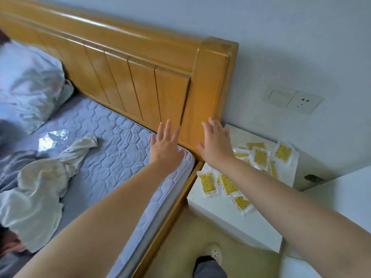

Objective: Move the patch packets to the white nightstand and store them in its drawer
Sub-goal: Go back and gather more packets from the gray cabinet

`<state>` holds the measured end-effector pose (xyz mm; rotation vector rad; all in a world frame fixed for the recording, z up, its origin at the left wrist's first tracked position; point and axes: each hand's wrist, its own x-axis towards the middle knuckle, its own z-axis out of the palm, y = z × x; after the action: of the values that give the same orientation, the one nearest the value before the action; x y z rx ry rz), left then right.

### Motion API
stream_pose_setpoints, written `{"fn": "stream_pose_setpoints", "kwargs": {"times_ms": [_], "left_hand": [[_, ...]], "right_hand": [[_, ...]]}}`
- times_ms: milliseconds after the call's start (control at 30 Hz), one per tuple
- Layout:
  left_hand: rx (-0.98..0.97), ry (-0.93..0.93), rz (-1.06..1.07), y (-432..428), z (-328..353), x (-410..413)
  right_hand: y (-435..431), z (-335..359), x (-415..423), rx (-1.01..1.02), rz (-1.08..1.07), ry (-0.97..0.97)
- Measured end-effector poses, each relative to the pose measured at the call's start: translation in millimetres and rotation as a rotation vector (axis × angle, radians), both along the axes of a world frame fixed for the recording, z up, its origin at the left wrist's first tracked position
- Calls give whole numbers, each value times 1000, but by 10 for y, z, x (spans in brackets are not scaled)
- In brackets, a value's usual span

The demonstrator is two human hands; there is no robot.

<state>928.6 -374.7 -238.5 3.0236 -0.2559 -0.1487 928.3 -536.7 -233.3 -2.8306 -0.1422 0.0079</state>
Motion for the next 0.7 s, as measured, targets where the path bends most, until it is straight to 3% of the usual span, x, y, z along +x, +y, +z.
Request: {"fn": "stream_pose_setpoints", "kwargs": {"times_ms": [167,433,700], "left_hand": [[4,-172,176,1269,579,-523],[44,-383,449,3479,1431,-1851],[145,-525,806,5002,1935,-2967]], "right_hand": [[1274,672,-256,0,223,-184],[3686,1391,-1173,41,530,-322],[5542,2049,-1948,196,809,-517]]}}
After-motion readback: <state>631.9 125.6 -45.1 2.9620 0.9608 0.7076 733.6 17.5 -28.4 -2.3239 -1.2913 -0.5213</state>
